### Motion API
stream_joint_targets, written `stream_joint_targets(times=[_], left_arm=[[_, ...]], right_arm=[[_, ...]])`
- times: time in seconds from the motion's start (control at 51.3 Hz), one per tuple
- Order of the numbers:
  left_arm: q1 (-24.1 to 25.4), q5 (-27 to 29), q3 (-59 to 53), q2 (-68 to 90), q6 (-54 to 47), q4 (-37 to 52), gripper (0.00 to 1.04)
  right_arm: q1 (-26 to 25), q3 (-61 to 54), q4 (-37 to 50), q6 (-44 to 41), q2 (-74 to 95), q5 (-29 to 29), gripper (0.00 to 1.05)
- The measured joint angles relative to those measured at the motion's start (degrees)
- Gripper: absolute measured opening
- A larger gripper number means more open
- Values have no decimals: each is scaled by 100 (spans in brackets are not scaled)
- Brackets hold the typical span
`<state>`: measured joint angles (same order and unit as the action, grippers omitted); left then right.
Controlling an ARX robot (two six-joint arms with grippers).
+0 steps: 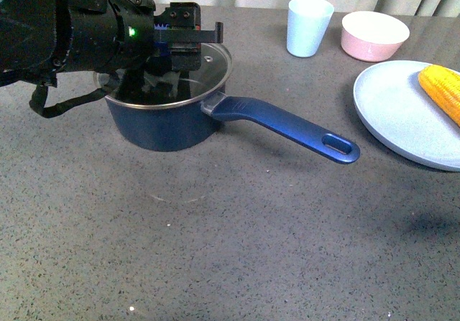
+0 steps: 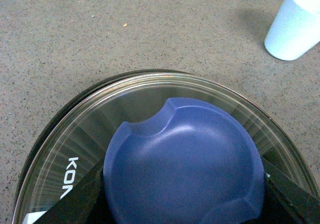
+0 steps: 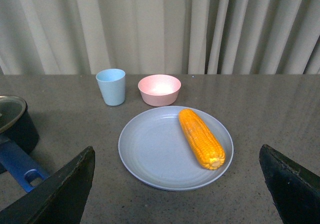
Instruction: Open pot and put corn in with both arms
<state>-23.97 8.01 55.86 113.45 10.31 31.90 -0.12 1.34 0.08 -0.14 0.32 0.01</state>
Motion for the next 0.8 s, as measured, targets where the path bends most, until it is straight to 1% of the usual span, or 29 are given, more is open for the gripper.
stream_joint_targets(times=[0.098,0.195,0.332,0.39,0.468,0.566,0.722,0.8], left_arm=[[55,-151,-291,-389,28,20,57],[238,-212,-568,-844,59,140,57],[848,-177,-1075,-1421,76,503,57],[1045,-125,-1211,-1445,70,673,57],[1458,39,-1482,-1377,52,1023,57],[1794,122,-1639,-1154,94,1401,57],[2177,256,-1751,-704,140,1888,57],[2288,278,-1777,-496,140,2057,57]], right_arm=[[0,0,0,2,0,-2,96],[0,0,0,2,0,0,96],[0,0,0,0,0,0,96],[0,0,0,2,0,0,96],[0,0,0,2,0,0,96],[2,0,0,2,0,0,96],[0,0,0,0,0,0,96],[2,0,0,2,0,0,96]])
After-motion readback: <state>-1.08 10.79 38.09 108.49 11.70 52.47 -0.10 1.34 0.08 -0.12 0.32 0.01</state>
